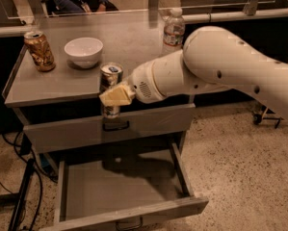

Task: Place redbull can into middle drawer

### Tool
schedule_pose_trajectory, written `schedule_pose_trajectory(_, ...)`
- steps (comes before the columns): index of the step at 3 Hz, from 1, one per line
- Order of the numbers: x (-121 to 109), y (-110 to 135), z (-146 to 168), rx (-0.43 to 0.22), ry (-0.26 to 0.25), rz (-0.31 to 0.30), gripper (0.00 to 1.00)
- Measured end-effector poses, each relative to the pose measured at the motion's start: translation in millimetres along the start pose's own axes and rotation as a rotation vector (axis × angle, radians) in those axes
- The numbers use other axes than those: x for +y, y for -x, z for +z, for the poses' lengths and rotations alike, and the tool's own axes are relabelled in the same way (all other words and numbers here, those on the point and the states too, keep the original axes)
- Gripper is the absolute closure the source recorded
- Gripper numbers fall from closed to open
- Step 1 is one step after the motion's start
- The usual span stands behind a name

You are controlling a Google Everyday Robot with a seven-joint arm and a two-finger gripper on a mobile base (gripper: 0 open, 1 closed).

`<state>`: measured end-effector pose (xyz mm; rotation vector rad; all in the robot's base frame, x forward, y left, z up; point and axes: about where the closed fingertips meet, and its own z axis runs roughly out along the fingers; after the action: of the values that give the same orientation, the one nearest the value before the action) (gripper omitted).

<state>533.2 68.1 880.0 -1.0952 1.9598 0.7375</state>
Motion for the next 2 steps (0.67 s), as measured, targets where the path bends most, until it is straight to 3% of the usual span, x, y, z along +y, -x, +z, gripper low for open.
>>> schedule_pose_trajectory(2,-4.4,-59.3,14.0,0.024,0.020,0.102,1.00)
